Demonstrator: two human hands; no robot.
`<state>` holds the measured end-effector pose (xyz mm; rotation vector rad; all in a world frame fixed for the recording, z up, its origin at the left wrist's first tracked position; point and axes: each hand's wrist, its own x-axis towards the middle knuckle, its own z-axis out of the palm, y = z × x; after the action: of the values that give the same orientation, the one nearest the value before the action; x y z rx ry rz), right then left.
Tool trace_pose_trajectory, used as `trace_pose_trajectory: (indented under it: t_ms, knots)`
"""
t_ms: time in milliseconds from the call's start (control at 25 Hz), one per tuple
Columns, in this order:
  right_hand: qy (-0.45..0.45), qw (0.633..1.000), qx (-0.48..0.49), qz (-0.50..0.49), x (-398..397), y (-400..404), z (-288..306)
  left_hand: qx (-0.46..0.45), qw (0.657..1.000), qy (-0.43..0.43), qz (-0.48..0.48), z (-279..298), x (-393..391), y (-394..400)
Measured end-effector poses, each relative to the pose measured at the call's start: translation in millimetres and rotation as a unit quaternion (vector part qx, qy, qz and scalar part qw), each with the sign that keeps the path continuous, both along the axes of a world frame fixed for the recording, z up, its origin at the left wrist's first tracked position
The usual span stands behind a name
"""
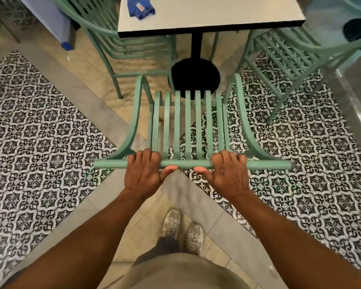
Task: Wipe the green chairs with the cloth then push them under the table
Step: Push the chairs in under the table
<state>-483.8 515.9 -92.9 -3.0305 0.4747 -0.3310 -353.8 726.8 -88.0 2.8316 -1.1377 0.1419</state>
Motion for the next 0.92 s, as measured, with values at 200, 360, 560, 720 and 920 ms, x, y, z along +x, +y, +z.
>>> trace_pose_trajectory:
  t_ms: [200, 360, 560, 720, 920]
  knots:
    - [0.045, 0.999, -0.001, -0.013, 32, -39, 6, 0.006, 1.0, 0.001, 0.008, 1, 30, -39]
    - [0.063, 0.998, -0.015, -0.014, 55, -65, 9, 0.0, 1.0, 0.006, 0.006, 3, 50, -66]
    - [0.077, 0.997, -0.017, -0.015, 82, -93, 13, -0.004, 1.0, 0.011, 0.014, 4, 75, -94]
    - [0.091, 0.996, -0.02, -0.013, 105, -109, 13, -0.014, 1.0, 0.019, 0.009, 6, 97, -109]
    - [0.105, 0.994, -0.023, -0.005, 130, -125, 15, -0.015, 1.0, 0.017, 0.017, 4, 120, -126]
